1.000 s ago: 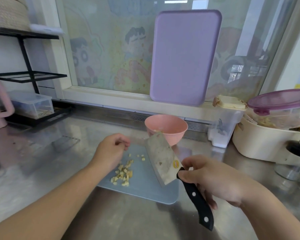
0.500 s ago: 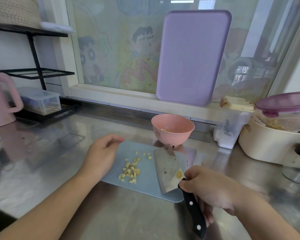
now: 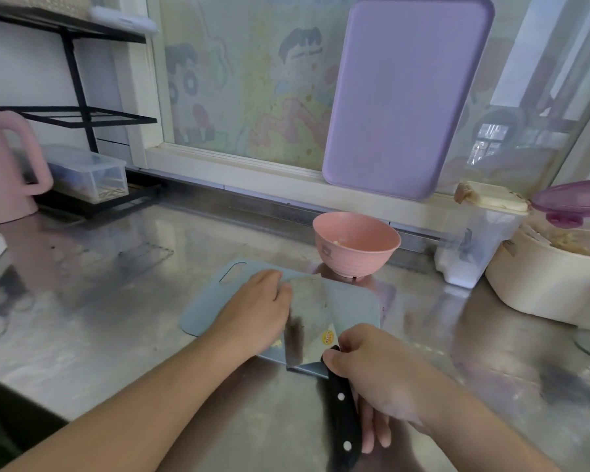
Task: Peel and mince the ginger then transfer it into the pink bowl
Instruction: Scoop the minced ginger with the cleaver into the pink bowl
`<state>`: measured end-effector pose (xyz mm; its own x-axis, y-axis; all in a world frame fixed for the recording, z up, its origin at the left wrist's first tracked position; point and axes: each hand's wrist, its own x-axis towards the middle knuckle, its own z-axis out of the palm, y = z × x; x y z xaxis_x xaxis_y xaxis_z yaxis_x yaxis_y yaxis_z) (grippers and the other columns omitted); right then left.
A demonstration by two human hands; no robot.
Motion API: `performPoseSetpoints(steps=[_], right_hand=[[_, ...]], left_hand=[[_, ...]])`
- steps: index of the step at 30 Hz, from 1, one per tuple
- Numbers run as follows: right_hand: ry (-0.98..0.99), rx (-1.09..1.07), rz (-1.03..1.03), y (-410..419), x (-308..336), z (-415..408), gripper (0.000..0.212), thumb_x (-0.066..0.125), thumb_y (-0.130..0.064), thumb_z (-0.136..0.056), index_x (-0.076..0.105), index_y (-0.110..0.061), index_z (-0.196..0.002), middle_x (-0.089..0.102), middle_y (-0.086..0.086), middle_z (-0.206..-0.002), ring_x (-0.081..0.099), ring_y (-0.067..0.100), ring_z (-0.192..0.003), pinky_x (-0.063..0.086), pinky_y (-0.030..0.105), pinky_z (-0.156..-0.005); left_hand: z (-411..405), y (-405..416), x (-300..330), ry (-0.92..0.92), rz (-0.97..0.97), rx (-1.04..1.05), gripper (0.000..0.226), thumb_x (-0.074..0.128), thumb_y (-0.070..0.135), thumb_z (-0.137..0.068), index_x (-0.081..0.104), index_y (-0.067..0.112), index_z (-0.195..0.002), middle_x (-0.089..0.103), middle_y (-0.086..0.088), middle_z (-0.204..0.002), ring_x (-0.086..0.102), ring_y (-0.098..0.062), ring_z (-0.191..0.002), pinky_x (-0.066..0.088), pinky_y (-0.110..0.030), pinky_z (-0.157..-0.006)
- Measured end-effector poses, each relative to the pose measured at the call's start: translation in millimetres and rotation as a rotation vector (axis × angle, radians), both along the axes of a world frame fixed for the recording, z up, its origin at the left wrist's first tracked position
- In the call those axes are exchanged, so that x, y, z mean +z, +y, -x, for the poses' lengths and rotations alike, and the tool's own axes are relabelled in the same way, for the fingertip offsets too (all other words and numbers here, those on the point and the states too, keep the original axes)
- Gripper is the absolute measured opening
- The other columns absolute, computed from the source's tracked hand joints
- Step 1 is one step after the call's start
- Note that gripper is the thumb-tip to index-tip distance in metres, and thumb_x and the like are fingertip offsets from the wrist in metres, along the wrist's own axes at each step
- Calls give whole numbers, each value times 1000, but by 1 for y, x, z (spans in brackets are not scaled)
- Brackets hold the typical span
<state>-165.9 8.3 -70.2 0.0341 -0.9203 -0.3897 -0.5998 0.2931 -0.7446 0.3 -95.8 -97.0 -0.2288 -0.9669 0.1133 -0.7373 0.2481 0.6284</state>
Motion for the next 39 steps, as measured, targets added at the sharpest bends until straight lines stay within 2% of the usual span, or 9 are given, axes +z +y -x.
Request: performPoseSetpoints(steps=[6, 8, 11, 14, 17, 21, 26, 31, 39], right_hand=[[-96, 32, 8, 5, 2, -6, 19, 43, -18, -107, 50, -4, -96, 63, 19, -53, 61, 29, -39, 39, 27, -33], [-135, 29, -1, 7, 3, -4, 20, 44, -17, -108, 50, -3, -96, 63, 17, -51, 60, 27, -38, 39, 26, -33], [-153, 16, 3, 9, 3, -1, 20, 44, -17, -108, 50, -4, -95, 62, 16, -50, 58, 27, -37, 38, 26, -32], [-153, 1, 4, 9, 1, -1, 19, 44, -16, -108, 50, -3, -96, 61, 16, -51, 60, 28, -38, 39, 26, -32], [-145, -7, 5, 8, -1, 0, 18, 44, -17, -108, 50, -3, -98, 62, 17, -54, 61, 28, -39, 38, 26, -32], [-139, -5, 9, 9, -1, 1, 19, 45, -18, -108, 49, -4, -95, 62, 18, -54, 61, 28, -39, 37, 27, -33], [-147, -10, 1, 9, -3, 1, 20, 46, -19, -108, 50, -3, -96, 62, 22, -59, 61, 29, -40, 38, 26, -33], [-171, 12, 19, 11, 1, -3, 22, 44, -18, -110, 50, -4, -94, 61, 14, -51, 59, 27, -37, 41, 25, -34], [-312, 22, 3, 13, 3, -2, 25, 42, -13, -110, 54, -3, -90, 63, 19, -57, 59, 27, -40, 42, 26, -35]], left_hand=[[30, -9, 2, 164, 7, 22, 38, 34, 24, -112, 57, 10, -139, 55, -6, -147, 48, -21, -134, 28, -21, -89], [33, -10, 3, 283, 13, 54, 37, 36, 23, -112, 60, 17, -139, 59, -2, -143, 52, -20, -133, 31, -20, -91], [27, -11, 3, 493, 2, 124, 35, 41, 24, -111, 67, 26, -135, 65, 7, -135, 58, -15, -126, 41, -26, -100], [17, -16, 3, 749, 50, 200, 32, 48, 15, -107, 76, 23, -119, 73, 11, -124, 62, -7, -120, 43, -25, -106], [11, -21, 4, 1105, -14, 196, 28, 49, 0, -106, 75, 10, -110, 78, -5, -114, 72, -14, -113, 54, -30, -107], [4, -25, 6, 1392, -167, 149, 42, 35, -19, -102, 71, 1, -112, 76, -18, -116, 74, -24, -113, 57, -30, -101], [-16, -36, 7, 1562, -234, 143, 32, 43, -16, -103, 70, -3, -115, 76, -19, -114, 75, -27, -111, 58, -34, -100], [-13, -39, 3, 1736, -332, 185, 20, 50, -8, -104, 67, -3, -114, 76, -16, -107, 74, -28, -112, 64, -29, -86], [18, -35, 8, 1862, -372, 187, 20, 50, -3, -106, 63, -4, -121, 72, -20, -117, 73, -26, -109, 63, -31, -90]])
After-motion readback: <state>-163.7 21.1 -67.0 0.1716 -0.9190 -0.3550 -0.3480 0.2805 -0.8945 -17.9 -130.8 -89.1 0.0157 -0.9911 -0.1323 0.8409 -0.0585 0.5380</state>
